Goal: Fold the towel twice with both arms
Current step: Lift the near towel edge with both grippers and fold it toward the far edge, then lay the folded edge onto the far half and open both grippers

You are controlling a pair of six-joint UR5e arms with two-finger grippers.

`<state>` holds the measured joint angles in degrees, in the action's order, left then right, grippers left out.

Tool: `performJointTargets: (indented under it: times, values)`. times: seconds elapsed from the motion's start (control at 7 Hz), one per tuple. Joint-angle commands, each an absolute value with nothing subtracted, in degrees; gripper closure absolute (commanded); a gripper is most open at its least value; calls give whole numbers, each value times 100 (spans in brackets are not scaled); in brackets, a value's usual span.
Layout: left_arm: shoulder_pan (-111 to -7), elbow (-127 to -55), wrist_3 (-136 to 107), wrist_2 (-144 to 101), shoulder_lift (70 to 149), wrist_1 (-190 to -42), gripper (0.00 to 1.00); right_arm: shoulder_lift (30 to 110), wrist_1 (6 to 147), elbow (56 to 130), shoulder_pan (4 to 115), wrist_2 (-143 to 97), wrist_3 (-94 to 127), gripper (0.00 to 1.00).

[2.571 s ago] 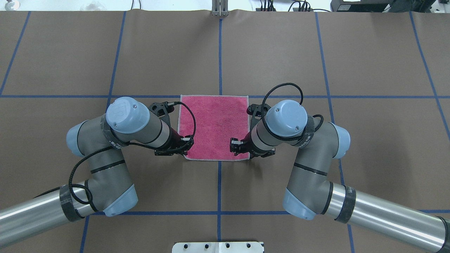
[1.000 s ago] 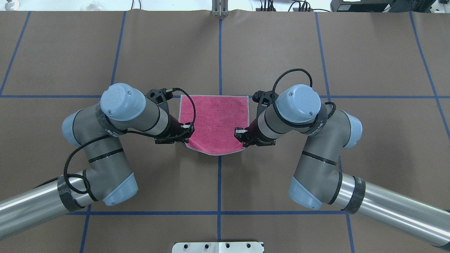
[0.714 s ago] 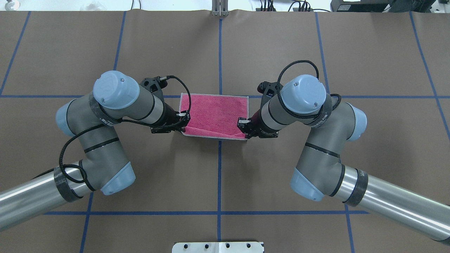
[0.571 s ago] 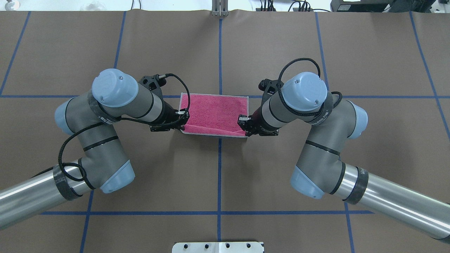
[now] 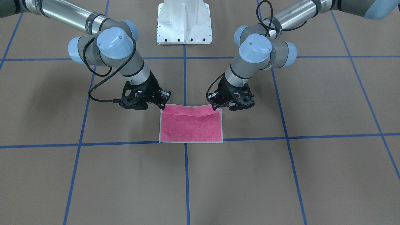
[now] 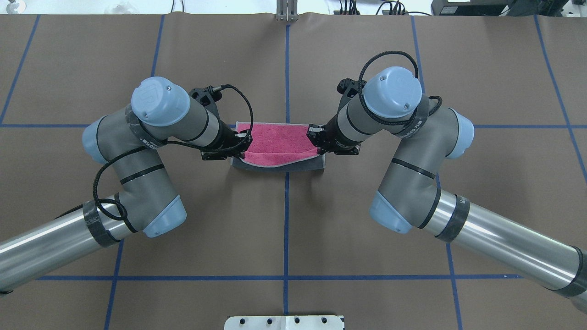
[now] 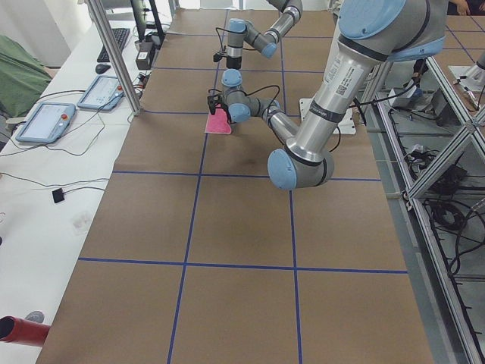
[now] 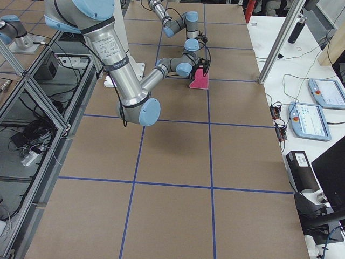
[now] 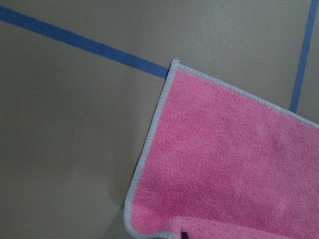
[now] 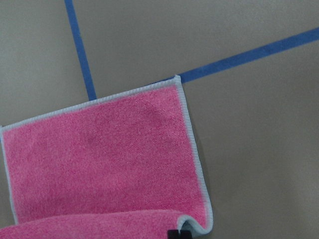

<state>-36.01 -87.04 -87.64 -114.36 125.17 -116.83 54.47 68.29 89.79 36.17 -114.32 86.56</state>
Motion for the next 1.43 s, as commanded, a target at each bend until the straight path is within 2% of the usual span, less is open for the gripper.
performJointTargets:
  times: [0.0,0.57,0.86,1.29]
  values:
    - [-3700,-8614,-8763,-11435,12577,-11681,100,5309,6820,8790,3735,-11435,8657,100]
    - [-3858,-8246,-8745,-11435,12839,-11681,100,5221,6820,8657,3867,-11435,8649,100]
    - [-3885,-8077,-8736,-11435,12937,-11707,100,4941,6794,8272,3885,-11426,8648,100]
    - [-3929,-7850,-8736,-11426,12938,-11917,100,4948,6461,7999,3929,-11426,8648,100]
